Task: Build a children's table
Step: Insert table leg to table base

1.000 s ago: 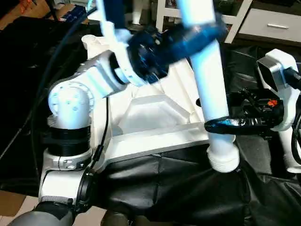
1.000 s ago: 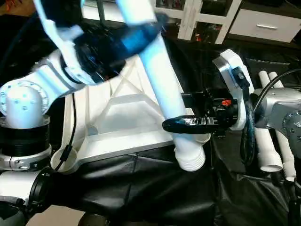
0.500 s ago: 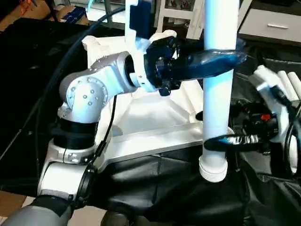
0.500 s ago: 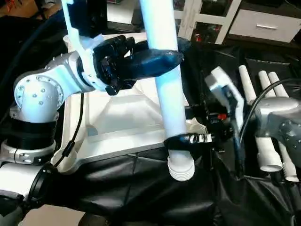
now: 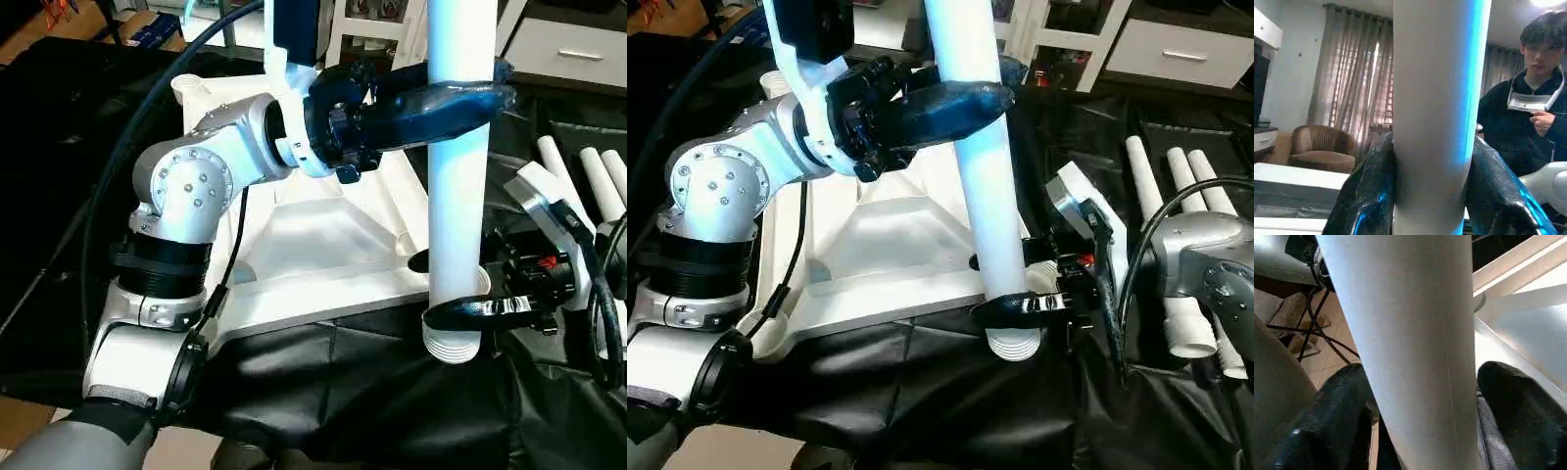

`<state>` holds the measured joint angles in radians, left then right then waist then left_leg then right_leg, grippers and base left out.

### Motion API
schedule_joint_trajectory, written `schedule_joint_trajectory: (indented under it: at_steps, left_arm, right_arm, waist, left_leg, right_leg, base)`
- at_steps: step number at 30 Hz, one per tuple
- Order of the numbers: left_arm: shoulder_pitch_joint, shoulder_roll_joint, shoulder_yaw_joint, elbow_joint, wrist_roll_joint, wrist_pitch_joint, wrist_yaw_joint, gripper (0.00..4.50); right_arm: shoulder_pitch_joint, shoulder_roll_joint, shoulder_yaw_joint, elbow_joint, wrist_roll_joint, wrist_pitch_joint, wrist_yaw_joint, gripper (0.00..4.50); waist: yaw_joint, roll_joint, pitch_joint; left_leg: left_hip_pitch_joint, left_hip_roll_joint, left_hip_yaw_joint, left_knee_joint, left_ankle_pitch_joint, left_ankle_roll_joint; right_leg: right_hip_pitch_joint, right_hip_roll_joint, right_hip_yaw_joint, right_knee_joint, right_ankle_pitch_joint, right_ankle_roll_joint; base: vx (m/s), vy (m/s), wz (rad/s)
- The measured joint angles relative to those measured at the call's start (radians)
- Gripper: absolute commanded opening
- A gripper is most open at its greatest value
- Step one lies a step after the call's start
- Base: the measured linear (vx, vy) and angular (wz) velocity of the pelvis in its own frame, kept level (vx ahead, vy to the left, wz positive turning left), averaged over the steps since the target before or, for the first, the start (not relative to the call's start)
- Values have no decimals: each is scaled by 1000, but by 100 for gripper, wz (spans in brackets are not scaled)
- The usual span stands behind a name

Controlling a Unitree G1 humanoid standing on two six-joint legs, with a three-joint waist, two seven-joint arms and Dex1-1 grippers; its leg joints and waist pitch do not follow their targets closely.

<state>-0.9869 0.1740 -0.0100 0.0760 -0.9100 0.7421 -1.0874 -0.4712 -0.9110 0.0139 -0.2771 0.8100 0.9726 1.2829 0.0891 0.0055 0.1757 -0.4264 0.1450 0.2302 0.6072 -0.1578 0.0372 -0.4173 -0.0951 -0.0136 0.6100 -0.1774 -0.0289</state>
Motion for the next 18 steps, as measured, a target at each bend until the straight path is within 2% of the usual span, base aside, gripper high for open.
schedule_joint_trajectory:
  at_steps: [4, 18]
  left_arm:
    - [-18, 1, 0, 21, 1, 0, -9, 164]
    - [-70, -26, 2, 86, 11, -1, -20, 164]
  right_arm:
    - [0, -6, 16, 0, 0, -1, 3, 319]
    - [9, -15, 31, -14, -12, -20, 9, 215]
  waist:
    - [0, 0, 0]
    - [0, 0, 0]
  left_leg:
    - [0, 0, 0, 0, 0, 0]
    - [0, 0, 0, 0, 0, 0]
  right_leg:
    - [0, 0, 0, 0, 0, 0]
    - [0, 0, 0, 0, 0, 0]
  base:
    - [0, 0, 0]
    - [0, 0, 0]
